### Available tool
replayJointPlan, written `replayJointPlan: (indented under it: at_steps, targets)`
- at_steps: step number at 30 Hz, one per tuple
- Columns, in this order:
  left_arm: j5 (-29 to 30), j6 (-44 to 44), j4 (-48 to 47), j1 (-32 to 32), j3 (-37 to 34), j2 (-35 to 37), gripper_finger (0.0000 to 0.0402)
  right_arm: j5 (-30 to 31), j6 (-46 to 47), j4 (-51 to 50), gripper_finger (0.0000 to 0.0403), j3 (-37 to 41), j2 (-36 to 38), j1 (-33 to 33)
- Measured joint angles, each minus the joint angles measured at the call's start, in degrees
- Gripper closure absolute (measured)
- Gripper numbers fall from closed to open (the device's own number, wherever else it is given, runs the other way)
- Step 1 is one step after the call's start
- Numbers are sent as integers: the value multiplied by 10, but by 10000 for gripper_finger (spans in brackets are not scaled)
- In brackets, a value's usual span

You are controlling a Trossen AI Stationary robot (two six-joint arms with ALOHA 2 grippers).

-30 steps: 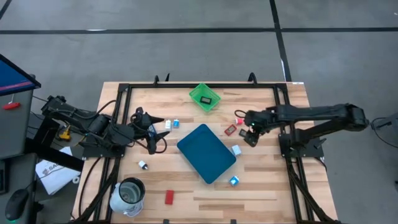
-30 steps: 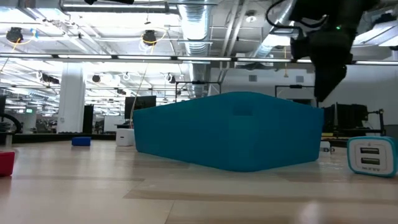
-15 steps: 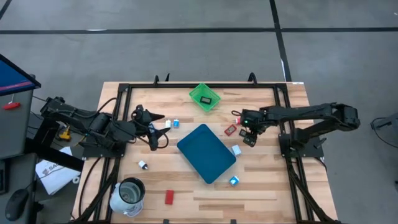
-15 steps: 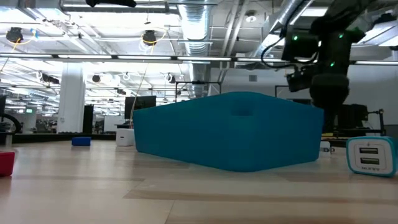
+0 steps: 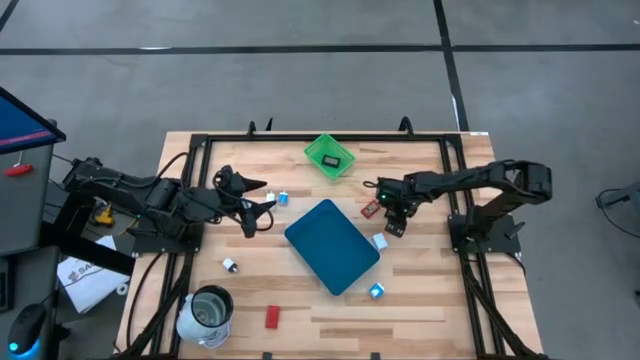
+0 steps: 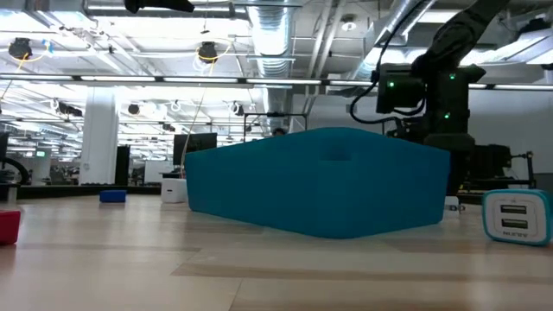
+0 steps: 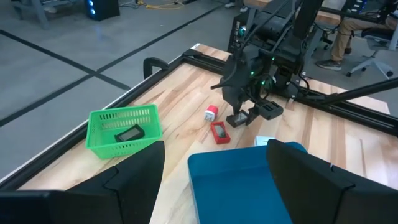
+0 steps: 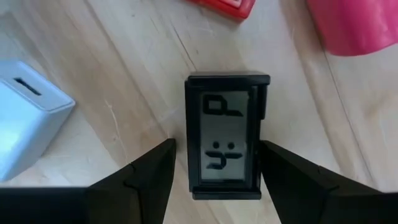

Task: Pick & Place Office items
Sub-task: Put the black digital timer into the green bin

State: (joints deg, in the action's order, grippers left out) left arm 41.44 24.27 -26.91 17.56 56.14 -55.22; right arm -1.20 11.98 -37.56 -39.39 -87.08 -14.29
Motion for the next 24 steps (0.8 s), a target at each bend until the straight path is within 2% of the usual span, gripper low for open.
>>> replayJointPlan:
  at_steps: [12, 21, 24]
  targets:
    - [-9, 0, 0, 0, 0, 0, 124, 21, 1, 6, 186, 3, 3, -1]
    - [-9, 0, 0, 0, 0, 0, 124, 36, 9, 5, 258, 1, -1, 0]
    - [-8, 0, 0, 0, 0, 0, 124, 38, 13, 2, 265, 2, -1, 0]
